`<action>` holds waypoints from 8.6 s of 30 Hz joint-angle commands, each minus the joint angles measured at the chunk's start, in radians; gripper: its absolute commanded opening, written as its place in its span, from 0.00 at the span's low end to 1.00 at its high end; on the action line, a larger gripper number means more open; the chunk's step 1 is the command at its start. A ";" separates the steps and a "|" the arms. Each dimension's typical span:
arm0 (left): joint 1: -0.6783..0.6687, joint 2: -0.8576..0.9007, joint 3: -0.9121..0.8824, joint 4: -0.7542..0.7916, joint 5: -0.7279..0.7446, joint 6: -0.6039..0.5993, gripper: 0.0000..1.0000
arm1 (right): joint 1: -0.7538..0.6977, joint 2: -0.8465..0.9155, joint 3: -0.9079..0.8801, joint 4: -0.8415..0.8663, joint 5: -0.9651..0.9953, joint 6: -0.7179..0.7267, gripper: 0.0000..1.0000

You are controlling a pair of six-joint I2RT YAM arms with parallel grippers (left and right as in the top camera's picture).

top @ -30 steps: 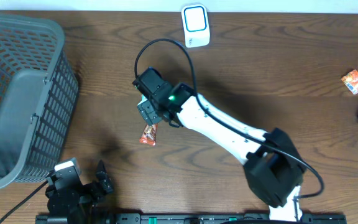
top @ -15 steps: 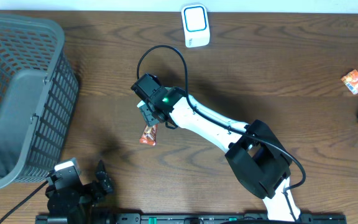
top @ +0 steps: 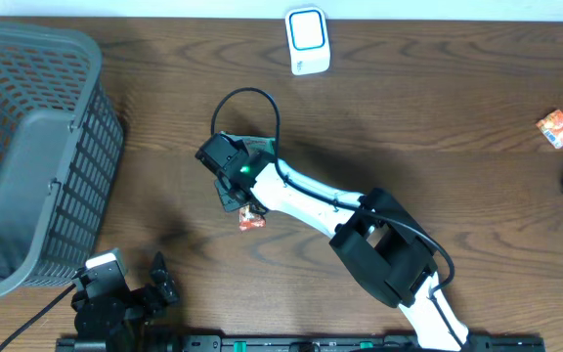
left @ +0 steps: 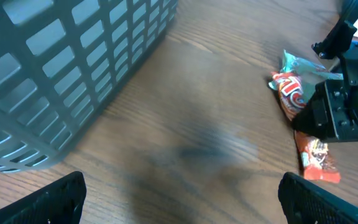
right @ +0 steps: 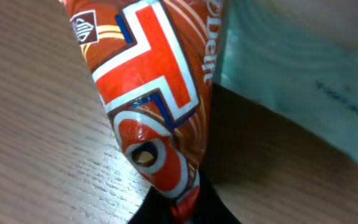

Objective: Scan the item barcode
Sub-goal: 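Reach the right gripper to the red chocolate bar and grasp it, then lift the chocolate bar and raise it toward the scanner, then hold the chocolate bar's label in front of the white scanner, then carry the chocolate bar right and drop it at the table edge, then reach the right gripper to the light-blue wipes packet and grasp it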

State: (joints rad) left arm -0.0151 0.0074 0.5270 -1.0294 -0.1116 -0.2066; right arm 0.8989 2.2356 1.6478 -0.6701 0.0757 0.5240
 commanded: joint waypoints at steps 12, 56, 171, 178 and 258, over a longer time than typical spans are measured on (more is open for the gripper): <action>-0.003 -0.003 -0.003 -0.002 -0.009 -0.002 0.99 | -0.296 -0.206 -0.011 -0.200 -0.931 -0.532 0.01; -0.003 -0.003 -0.003 -0.002 -0.009 -0.002 0.98 | -0.510 -0.188 -0.022 -0.597 -1.572 -1.195 0.01; -0.003 -0.003 -0.003 -0.002 -0.009 -0.002 0.99 | -0.833 0.299 0.841 -0.561 -0.110 -0.278 0.01; -0.003 -0.003 -0.003 -0.002 -0.009 -0.002 0.99 | -1.043 0.303 0.806 -0.636 0.210 -0.278 0.01; -0.003 -0.003 -0.003 -0.002 -0.009 -0.002 0.99 | -0.288 0.225 0.542 -0.484 -0.231 -0.038 0.86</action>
State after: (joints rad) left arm -0.0151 0.0074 0.5270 -1.0294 -0.1116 -0.2066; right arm 0.6056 2.4393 2.1925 -1.1717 -0.1070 0.4614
